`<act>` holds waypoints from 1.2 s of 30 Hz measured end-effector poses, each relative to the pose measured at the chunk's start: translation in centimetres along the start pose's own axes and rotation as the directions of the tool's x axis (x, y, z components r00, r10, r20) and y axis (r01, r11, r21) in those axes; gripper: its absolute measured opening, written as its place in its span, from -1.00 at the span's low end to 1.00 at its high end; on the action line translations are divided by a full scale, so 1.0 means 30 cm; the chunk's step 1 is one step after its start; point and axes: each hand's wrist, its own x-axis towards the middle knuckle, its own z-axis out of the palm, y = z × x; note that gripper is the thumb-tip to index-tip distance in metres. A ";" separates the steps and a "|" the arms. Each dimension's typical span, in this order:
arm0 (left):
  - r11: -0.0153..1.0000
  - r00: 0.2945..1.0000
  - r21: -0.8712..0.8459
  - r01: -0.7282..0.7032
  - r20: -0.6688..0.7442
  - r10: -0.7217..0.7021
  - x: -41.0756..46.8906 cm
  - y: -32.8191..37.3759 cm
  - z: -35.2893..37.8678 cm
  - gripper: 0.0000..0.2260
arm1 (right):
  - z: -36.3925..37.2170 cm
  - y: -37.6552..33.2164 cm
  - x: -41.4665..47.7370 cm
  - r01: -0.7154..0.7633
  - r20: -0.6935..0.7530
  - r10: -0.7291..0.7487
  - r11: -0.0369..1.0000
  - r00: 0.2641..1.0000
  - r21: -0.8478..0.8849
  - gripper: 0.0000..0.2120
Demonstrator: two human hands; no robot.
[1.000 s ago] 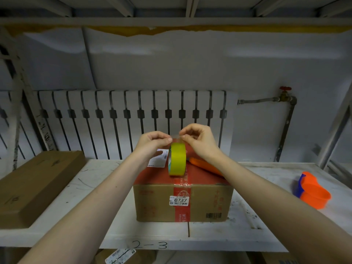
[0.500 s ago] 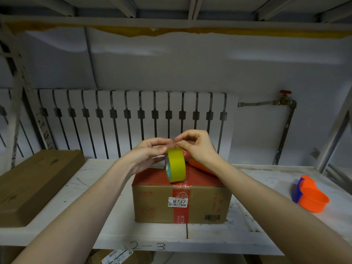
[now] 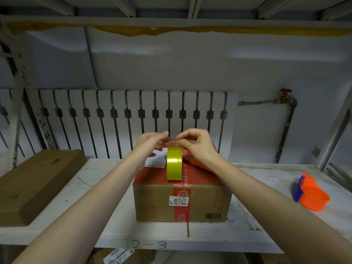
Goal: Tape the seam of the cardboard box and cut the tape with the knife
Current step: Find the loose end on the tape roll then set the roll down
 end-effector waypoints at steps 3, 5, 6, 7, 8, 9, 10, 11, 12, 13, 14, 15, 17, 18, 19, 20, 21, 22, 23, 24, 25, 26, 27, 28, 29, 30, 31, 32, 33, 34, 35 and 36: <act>0.992 0.998 0.113 -0.061 -0.012 0.063 -0.016 0.018 0.021 -0.80 | 0.003 0.001 -0.002 -0.007 -0.015 0.008 0.999 1.000 0.032 -0.89; 0.988 0.997 0.130 -0.082 -0.001 0.083 -0.018 0.023 0.026 -0.78 | 0.003 0.001 -0.006 -0.019 -0.026 0.021 0.998 0.999 0.062 -0.89; 0.987 0.997 0.136 -0.083 0.008 0.082 -0.018 0.024 0.026 -0.79 | 0.002 0.002 -0.008 -0.028 -0.030 0.030 0.997 0.999 0.078 -0.89; 0.986 0.997 0.145 -0.078 0.013 0.077 -0.017 0.025 0.026 -0.80 | 0.001 0.004 -0.009 -0.038 -0.034 0.042 0.994 0.999 0.098 -0.89; 0.985 0.997 0.153 -0.075 0.015 0.073 -0.015 0.023 0.024 -0.82 | 0.000 0.006 -0.010 -0.052 -0.037 0.057 0.992 0.998 0.116 -0.89; 0.985 0.997 0.158 -0.073 0.016 0.072 -0.013 0.020 0.023 -0.81 | 0.000 0.007 -0.011 -0.065 -0.041 0.071 0.989 0.997 0.130 -0.89; 0.984 0.997 0.159 -0.075 0.016 0.073 -0.010 0.017 0.022 -0.80 | -0.001 0.009 -0.012 -0.077 -0.045 0.084 0.987 0.995 0.139 -0.89; 0.984 0.997 0.159 -0.075 0.014 0.074 -0.009 0.015 0.023 -0.78 | -0.002 0.009 -0.012 -0.086 -0.049 0.094 0.986 0.994 0.145 -0.89; 0.985 0.997 0.154 -0.077 0.010 0.076 -0.007 0.013 0.023 -0.78 | -0.002 0.011 -0.012 -0.092 -0.052 0.101 0.984 0.994 0.150 -0.89; 0.986 0.997 0.147 -0.078 0.007 0.078 -0.007 0.012 0.024 -0.78 | -0.002 0.012 -0.011 -0.098 -0.054 0.107 0.983 0.993 0.154 -0.88; 0.987 0.997 0.138 -0.080 0.004 0.081 -0.006 0.011 0.026 -0.78 | -0.002 0.013 -0.011 -0.102 -0.054 0.112 0.983 0.992 0.155 -0.88; 0.988 0.996 0.131 -0.084 0.000 0.085 -0.007 0.010 0.028 -0.79 | -0.001 0.014 -0.010 -0.107 -0.053 0.117 0.981 0.992 0.159 -0.88; 0.988 0.995 0.117 -0.096 -0.006 0.098 -0.006 0.007 0.032 -0.80 | -0.002 0.017 -0.009 -0.116 -0.053 0.127 0.978 0.990 0.174 -0.88; 0.988 0.994 0.110 -0.106 -0.012 0.108 -0.006 0.004 0.035 -0.81 | -0.002 0.020 -0.008 -0.123 -0.052 0.134 0.976 0.990 0.182 -0.89; 0.988 0.993 0.105 -0.116 -0.019 0.118 -0.006 0.003 0.037 -0.81 | -0.002 0.021 -0.008 -0.129 -0.050 0.141 0.973 0.989 0.190 -0.89; 0.987 0.992 0.100 -0.123 -0.025 0.126 -0.006 0.000 0.039 -0.82 | -0.002 0.023 -0.009 -0.134 -0.049 0.147 0.971 0.988 0.198 -0.89; 0.988 0.991 0.093 -0.126 -0.030 0.130 -0.005 -0.003 0.040 -0.83 | -0.003 0.023 -0.010 -0.136 -0.046 0.148 0.969 0.988 0.207 -0.89; 0.988 0.991 0.087 -0.128 -0.031 0.131 -0.004 -0.006 0.041 -0.83 | -0.003 0.025 -0.010 -0.136 -0.042 0.149 0.967 0.988 0.217 -0.89; 0.989 0.991 0.081 -0.127 -0.031 0.129 -0.002 -0.007 0.042 -0.83 | -0.004 0.026 -0.010 -0.137 -0.038 0.149 0.965 0.988 0.225 -0.89; 0.989 0.991 0.075 -0.125 -0.032 0.127 -0.001 -0.008 0.042 -0.82 | -0.005 0.027 -0.010 -0.137 -0.034 0.148 0.963 0.988 0.231 -0.89; 0.990 0.992 0.072 -0.121 -0.035 0.124 0.000 -0.008 0.043 -0.81 | -0.006 0.028 -0.009 -0.136 -0.031 0.147 0.962 0.989 0.235 -0.89; 0.990 0.992 0.072 -0.118 -0.039 0.121 0.002 -0.007 0.043 -0.79 | -0.006 0.030 -0.009 -0.136 -0.029 0.147 0.961 0.989 0.241 -0.88; 0.990 0.992 0.074 -0.116 -0.041 0.119 0.003 -0.007 0.044 -0.77 | -0.006 0.030 -0.008 -0.138 -0.028 0.149 0.959 0.988 0.249 -0.88; 0.990 0.992 0.079 -0.116 -0.042 0.120 0.005 -0.008 0.043 -0.76 | -0.006 0.031 -0.008 -0.139 -0.027 0.151 0.956 0.988 0.257 -0.88; 0.990 0.992 0.082 -0.116 -0.042 0.120 0.007 -0.010 0.043 -0.76 | -0.005 0.031 -0.008 -0.140 -0.026 0.152 0.955 0.988 0.261 -0.88; 0.990 0.992 0.085 -0.116 -0.042 0.120 0.009 -0.012 0.042 -0.76 | -0.005 0.030 -0.008 -0.140 -0.024 0.151 0.954 0.988 0.265 -0.88; 0.989 0.992 0.088 -0.115 -0.043 0.120 0.010 -0.013 0.041 -0.77 | -0.005 0.029 -0.009 -0.141 -0.022 0.152 0.953 0.988 0.268 -0.88; 0.989 0.992 0.090 -0.116 -0.044 0.120 0.011 -0.014 0.040 -0.77 | -0.006 0.030 -0.010 -0.144 -0.019 0.155 0.952 0.988 0.271 -0.88; 0.989 0.991 0.091 -0.118 -0.047 0.122 0.012 -0.015 0.040 -0.78 | -0.007 0.030 -0.011 -0.149 -0.016 0.159 0.950 0.987 0.274 -0.88; 0.988 0.991 0.091 -0.123 -0.050 0.128 0.013 -0.015 0.040 -0.78 | -0.008 0.030 -0.011 -0.154 -0.012 0.164 0.948 0.986 0.279 -0.87; 0.987 0.989 0.094 -0.131 -0.054 0.136 0.014 -0.016 0.040 -0.77 | -0.009 0.030 -0.011 -0.164 -0.008 0.174 0.943 0.985 0.288 -0.86; 0.985 0.987 0.096 -0.141 -0.058 0.147 0.016 -0.018 0.041 -0.76 | -0.008 0.031 -0.012 -0.177 -0.004 0.187 0.936 0.982 0.303 -0.83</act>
